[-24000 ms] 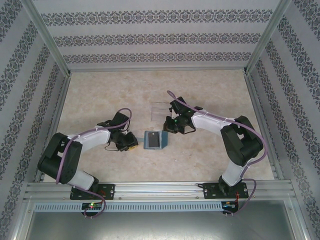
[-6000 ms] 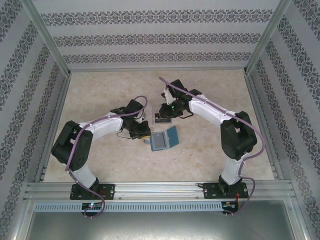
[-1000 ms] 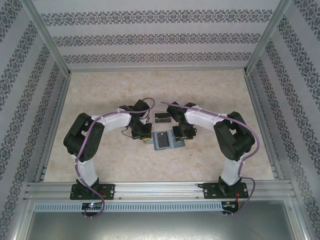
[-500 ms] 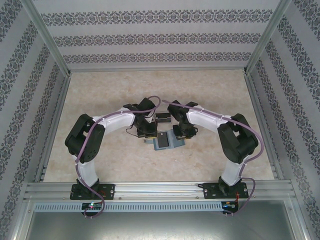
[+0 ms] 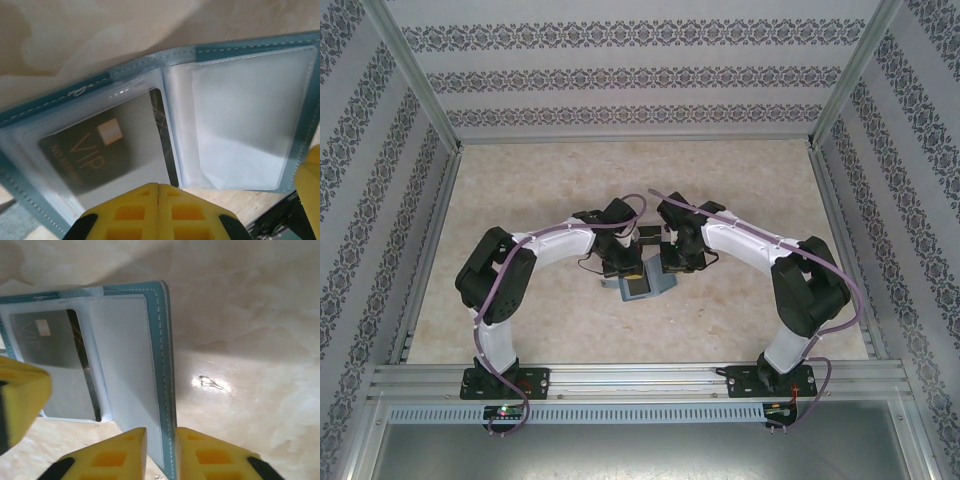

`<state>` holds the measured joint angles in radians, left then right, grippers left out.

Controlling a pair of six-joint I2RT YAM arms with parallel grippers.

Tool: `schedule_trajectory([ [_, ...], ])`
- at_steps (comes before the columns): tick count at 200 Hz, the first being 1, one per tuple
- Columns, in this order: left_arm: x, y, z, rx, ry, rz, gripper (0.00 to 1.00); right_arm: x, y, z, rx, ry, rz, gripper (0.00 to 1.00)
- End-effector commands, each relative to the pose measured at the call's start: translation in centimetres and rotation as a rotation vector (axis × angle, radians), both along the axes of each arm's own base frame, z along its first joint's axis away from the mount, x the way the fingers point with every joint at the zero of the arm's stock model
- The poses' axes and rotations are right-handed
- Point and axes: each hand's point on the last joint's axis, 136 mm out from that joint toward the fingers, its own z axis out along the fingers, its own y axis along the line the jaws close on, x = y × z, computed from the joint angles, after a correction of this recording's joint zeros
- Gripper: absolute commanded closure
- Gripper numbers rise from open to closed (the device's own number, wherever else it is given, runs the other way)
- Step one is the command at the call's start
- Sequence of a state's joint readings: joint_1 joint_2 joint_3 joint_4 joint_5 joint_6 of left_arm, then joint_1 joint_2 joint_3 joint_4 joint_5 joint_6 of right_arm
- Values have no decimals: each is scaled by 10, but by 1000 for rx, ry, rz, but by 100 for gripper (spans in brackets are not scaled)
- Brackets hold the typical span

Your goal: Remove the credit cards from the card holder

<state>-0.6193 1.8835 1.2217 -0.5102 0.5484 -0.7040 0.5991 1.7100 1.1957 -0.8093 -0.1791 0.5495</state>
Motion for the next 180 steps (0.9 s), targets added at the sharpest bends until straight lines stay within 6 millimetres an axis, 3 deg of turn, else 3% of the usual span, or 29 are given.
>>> schedule_trajectory([
  [1,-10,-4,-13,7,37,-10,100,3,1,10,16,-13,-14,70],
  [26,-14,0,-17,24,45,-12,100,4,-15,13,-65,-34,-16,70],
  [45,-16,4,-20,42,48,-13,100,6,-15,21,-57,-56,-18,70],
  [84,-18,9,-20,61,43,-10,100,10,19,36,150,-72,-28,76],
  [121,-20,12,-23,75,46,-9,100,13,58,31,347,-23,-24,81],
  [151,-20,12,-20,72,40,-8,100,19,69,16,389,10,-31,83],
  [180,-18,14,-16,78,19,3,100,19,67,1,394,33,-60,85],
])
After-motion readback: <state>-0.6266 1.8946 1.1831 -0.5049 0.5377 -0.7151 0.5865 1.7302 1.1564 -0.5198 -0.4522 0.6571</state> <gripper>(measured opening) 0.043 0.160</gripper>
